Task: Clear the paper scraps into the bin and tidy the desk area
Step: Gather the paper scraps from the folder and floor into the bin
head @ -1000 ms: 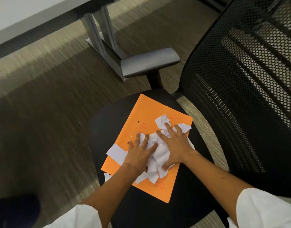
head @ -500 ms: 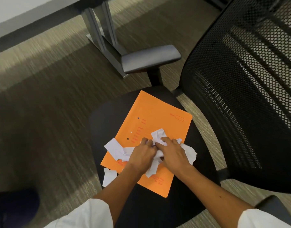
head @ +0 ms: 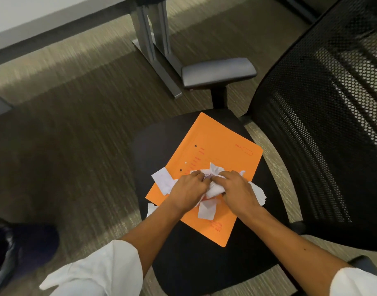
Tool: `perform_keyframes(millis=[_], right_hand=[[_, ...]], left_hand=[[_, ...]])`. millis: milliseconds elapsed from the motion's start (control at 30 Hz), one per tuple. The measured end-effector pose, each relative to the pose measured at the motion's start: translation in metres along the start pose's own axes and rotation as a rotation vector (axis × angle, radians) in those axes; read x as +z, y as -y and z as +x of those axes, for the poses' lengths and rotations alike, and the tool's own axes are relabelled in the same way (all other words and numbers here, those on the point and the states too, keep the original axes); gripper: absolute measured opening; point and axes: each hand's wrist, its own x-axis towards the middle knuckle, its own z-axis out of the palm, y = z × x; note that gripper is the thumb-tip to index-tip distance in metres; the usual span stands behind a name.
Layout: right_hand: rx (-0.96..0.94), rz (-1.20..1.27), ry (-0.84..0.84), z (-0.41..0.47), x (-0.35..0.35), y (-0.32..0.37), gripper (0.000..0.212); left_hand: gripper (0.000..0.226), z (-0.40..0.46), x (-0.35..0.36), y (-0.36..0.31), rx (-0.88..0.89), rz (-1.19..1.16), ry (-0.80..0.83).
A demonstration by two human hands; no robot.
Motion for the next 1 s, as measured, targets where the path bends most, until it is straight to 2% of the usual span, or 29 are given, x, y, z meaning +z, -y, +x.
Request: perform_keyframes(millis=[100,233,333,400,567,767,1000], right_hand=[[-0.045,0.015,-0.011,0.004,-0.010,0.017,0.044],[-0.092,-0.059,-0.023,0.013,-0.016,0.051,0.051],[-0.156,-0.078,-0.032,0.023,-0.010,0.093,0.051],[-0.206,-0.074,-0.029,0.031,-0.002,0.126,0.049],[-0.337,-0.087,0.051,0.048,0.026,0.216,0.048],[-0.441,-0.106,0.139,0.062,0.072,0.326,0.052],[-0.495,0.136,0.078,0.083,0.128,0.468,0.054]], left_hand=[[0.028,-0.008,-0.007,0.008,-0.072,-0.002,-0.015],[0.042,-0.032,-0.014,0.026,-0.165,0.126,0.051],[0.040,-0.073,-0.036,0.043,-0.236,0.086,-0.041],[0.037,-0.109,-0.047,0.059,-0.236,0.110,-0.050],[0.032,-0.195,-0.052,0.102,-0.418,0.077,-0.139],[0.046,-0.317,-0.052,0.156,-0.611,0.055,-0.147],[0.030,-0.500,-0.033,0.241,-1.008,-0.125,-0.174]])
